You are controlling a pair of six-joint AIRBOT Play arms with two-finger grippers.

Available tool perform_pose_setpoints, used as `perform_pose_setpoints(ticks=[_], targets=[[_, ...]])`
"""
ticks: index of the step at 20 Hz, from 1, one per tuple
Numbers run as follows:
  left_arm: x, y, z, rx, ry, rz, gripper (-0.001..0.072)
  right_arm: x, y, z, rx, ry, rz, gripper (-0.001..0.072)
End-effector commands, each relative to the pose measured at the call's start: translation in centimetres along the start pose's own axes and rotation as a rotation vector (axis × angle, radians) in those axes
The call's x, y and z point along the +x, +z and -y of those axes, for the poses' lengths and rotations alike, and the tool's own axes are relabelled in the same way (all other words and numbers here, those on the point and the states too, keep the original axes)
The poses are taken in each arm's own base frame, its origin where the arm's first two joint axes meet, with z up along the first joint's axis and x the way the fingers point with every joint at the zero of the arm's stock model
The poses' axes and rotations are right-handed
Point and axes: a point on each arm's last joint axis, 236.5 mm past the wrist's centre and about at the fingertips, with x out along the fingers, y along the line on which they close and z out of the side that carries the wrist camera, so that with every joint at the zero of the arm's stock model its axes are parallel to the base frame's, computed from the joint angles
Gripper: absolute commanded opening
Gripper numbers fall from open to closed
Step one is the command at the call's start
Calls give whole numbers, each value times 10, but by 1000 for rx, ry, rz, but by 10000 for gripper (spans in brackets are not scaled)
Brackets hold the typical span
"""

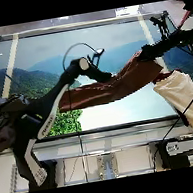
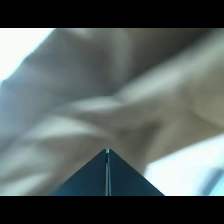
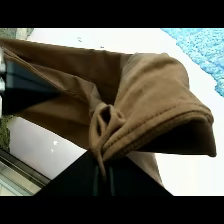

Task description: Fold the shirts.

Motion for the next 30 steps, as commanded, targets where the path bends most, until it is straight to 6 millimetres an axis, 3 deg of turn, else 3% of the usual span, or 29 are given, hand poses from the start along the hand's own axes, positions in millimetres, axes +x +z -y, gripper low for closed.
perform_pose_setpoints(ticks=[1,3,5,7,9,12,13,14,15,17,19,20,22,24,26,28,30], targets=[[-95,42,-98,-12,355,130,15,12,-4,-53,-61,34,-29,24],[-145,41,-139,-46,495,145,15,38,1,-104,-127,68,-15,24],[-176,34,-160,-84,541,144,14,68,14,-171,-199,109,72,24],[-195,30,-172,-99,563,144,15,95,18,-232,-241,140,151,24],[-207,29,-180,-99,578,148,15,131,8,-285,-250,181,185,24],[-217,23,-187,-102,592,132,15,197,-3,-330,-182,234,228,29],[-220,20,-189,-93,604,117,15,218,-4,-339,-166,252,254,144],[-223,17,-191,-92,618,105,15,234,-5,-344,-141,268,267,369],[-229,14,-196,-90,644,95,15,248,-6,-342,-101,276,262,449],[-240,12,-204,-91,681,96,15,257,-9,-329,-79,258,229,448],[-246,12,-208,-98,690,104,15,251,2,-302,-75,212,217,447],[-247,11,-209,-102,691,105,15,247,7,-281,-77,170,202,447],[-250,10,-213,-110,694,106,15,238,8,-220,-77,46,117,447],[-251,10,-214,-114,694,109,15,223,-8,-139,-48,-121,-31,448],[-251,13,-214,-110,695,121,15,201,-21,-75,10,-241,-141,449],[-252,21,-215,-100,696,154,15,185,-26,-37,90,-275,-189,449],[-253,26,-215,-91,698,175,15,186,-23,-27,167,-221,-188,457]])
